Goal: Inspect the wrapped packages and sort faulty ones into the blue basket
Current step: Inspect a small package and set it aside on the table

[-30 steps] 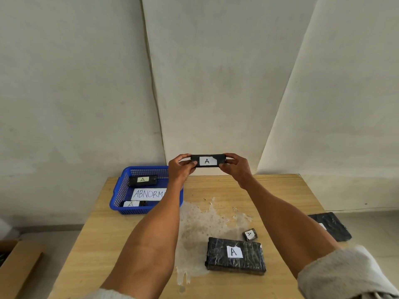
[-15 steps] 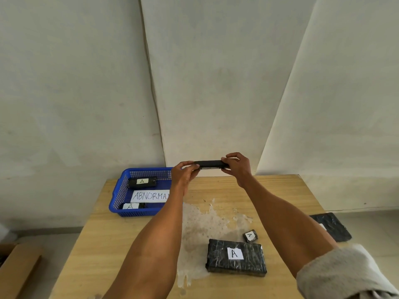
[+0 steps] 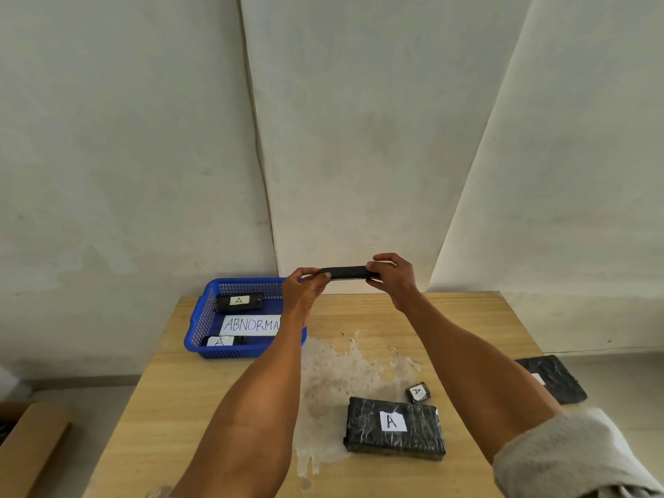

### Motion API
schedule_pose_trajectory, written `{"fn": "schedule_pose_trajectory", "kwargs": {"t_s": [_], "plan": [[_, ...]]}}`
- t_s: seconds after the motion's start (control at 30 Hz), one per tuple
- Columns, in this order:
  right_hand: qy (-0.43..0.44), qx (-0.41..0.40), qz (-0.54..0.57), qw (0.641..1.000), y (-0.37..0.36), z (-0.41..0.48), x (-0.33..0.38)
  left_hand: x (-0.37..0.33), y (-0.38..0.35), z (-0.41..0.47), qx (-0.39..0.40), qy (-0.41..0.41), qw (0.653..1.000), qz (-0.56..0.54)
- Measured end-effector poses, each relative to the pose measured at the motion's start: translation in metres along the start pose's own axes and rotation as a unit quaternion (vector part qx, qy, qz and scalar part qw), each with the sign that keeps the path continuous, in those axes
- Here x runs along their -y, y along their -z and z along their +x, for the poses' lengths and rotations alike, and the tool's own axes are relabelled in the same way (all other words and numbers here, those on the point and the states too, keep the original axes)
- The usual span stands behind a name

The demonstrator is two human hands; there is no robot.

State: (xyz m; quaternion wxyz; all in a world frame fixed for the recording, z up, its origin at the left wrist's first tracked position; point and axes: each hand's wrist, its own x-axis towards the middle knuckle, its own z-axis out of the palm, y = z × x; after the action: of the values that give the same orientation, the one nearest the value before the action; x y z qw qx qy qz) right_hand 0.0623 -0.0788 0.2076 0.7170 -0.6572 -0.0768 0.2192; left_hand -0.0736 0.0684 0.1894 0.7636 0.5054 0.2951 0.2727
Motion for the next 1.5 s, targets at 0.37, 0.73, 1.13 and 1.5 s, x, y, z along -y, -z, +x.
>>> {"fn": "schedule_pose_trajectory", "kwargs": {"t_s": [0.37,0.73,1.13,1.5], "plan": [[0.033,0.071,0.002,0.997,0.002,-0.006,-0.003,-0.006,-0.005,0.014,-0.057,0.03,0.998,-0.025],[0.022,0.04,-0.075,0.996,0.008,0.002,-0.005,-0.006,-0.006,0.014,-0.013,0.074,0.997,-0.027],[-0.06,-0.063,-0.024,0.996,0.005,0.004,-0.001,-0.007,-0.005,0.002,0.031,0.057,0.998,-0.015],[-0.029,-0.05,-0.032,0.998,0.007,0.0,0.001,-0.005,-0.01,-0.001,-0.004,0.042,0.999,-0.014]]}}
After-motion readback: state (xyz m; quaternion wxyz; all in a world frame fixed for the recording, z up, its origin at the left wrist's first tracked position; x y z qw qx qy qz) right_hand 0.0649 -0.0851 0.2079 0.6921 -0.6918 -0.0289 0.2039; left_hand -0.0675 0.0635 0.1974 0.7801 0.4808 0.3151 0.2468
